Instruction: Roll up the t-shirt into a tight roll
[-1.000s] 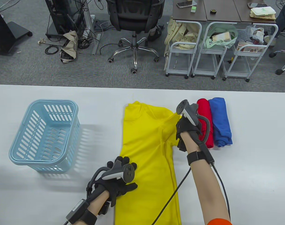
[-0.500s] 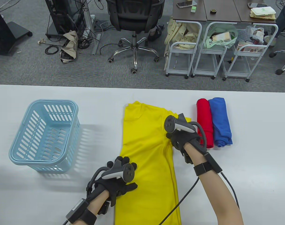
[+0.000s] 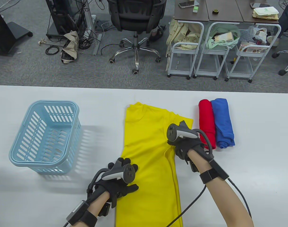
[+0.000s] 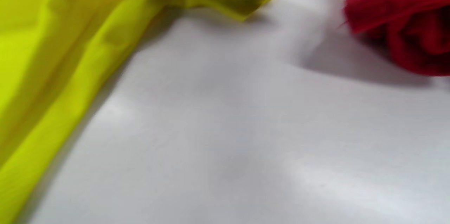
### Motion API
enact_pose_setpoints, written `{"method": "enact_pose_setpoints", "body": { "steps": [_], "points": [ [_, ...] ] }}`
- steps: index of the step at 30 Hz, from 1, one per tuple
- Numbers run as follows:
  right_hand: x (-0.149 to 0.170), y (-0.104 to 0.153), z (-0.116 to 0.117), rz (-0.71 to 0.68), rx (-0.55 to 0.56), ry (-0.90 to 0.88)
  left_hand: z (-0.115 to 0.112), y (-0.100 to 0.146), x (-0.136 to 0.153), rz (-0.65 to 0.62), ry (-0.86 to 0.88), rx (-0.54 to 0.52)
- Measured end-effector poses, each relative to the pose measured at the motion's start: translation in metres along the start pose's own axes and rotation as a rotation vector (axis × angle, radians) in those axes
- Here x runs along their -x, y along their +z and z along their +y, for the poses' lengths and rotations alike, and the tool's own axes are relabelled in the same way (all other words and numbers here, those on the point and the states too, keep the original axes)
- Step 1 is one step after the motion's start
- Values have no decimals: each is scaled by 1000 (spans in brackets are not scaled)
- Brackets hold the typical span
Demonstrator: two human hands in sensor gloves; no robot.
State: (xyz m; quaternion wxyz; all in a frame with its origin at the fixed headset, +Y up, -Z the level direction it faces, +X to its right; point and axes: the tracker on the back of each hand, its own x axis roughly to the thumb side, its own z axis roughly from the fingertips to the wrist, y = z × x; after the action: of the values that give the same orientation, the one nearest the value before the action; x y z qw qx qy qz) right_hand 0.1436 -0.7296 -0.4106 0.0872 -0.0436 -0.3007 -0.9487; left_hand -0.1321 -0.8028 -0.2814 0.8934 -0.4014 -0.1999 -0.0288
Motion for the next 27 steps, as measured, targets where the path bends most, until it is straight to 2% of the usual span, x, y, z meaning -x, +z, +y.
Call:
{"method": "enact_pose_setpoints", "body": {
  "steps": [3, 8, 13, 16, 18, 22, 27],
  "points": [
    [13, 4, -9, 69, -47, 7, 0, 0, 1, -10, 13, 8],
    [1, 1, -18, -35, 20, -109, 0, 0, 1, -11, 16, 10],
    [-24, -20, -6, -206, -55, -84, 0, 0, 1, -13, 18, 12],
    [-14, -20, 1, -107, -75, -3, 0, 0, 1, -13, 20, 15],
    [1, -15, 4, -39, -54, -10, 0, 0, 1, -14, 19, 18],
    [23, -9, 4, -2, -101, -59, 0, 0, 2, -19, 22, 21],
    [29, -9, -5, 106, -29, -99, 0, 0, 2, -20, 27, 20]
  ]
}}
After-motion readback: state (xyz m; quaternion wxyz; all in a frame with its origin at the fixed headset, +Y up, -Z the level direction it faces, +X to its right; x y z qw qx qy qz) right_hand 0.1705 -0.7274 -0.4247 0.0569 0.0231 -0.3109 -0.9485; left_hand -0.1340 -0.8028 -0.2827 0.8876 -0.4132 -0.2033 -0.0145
